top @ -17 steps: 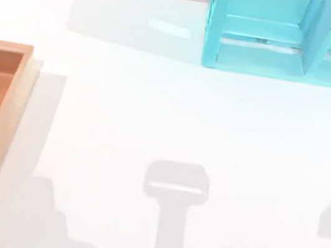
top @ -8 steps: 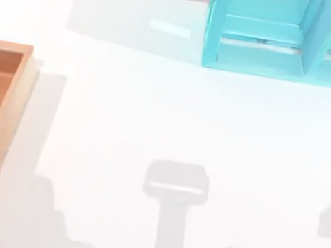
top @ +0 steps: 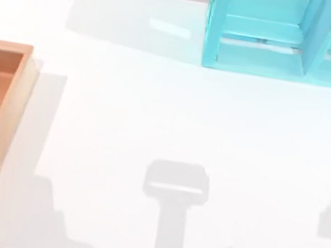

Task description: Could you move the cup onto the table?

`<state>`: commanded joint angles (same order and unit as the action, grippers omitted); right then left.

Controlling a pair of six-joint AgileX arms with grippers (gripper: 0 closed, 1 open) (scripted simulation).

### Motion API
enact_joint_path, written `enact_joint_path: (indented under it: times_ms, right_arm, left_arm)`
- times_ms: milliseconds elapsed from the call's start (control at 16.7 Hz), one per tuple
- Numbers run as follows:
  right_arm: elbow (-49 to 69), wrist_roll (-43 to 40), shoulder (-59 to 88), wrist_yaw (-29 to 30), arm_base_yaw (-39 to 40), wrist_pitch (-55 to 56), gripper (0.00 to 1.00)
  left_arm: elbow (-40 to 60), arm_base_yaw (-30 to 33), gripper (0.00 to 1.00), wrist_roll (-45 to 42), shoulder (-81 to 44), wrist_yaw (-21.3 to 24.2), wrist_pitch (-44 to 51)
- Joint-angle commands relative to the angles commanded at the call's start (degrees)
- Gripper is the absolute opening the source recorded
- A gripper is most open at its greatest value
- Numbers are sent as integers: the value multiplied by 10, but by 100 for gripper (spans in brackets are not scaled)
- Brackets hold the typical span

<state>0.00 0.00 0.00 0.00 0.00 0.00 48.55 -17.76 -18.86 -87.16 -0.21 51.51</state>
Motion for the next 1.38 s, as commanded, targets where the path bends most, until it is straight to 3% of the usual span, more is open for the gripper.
enact_joint_path:
  times_ms: [480, 780, 1380]
  right_arm:
    - [0, 0, 0, 0, 0, 0, 100]
    - [0, 0, 0, 0, 0, 0, 100]
    - [0, 0, 0, 0, 0, 0, 100]
  left_arm:
    - [1, 1, 0, 0, 2, 0, 0]
    - [68, 22, 0, 62, 32, -3, 4]
    - [165, 240, 0, 243, 77, 0, 237]
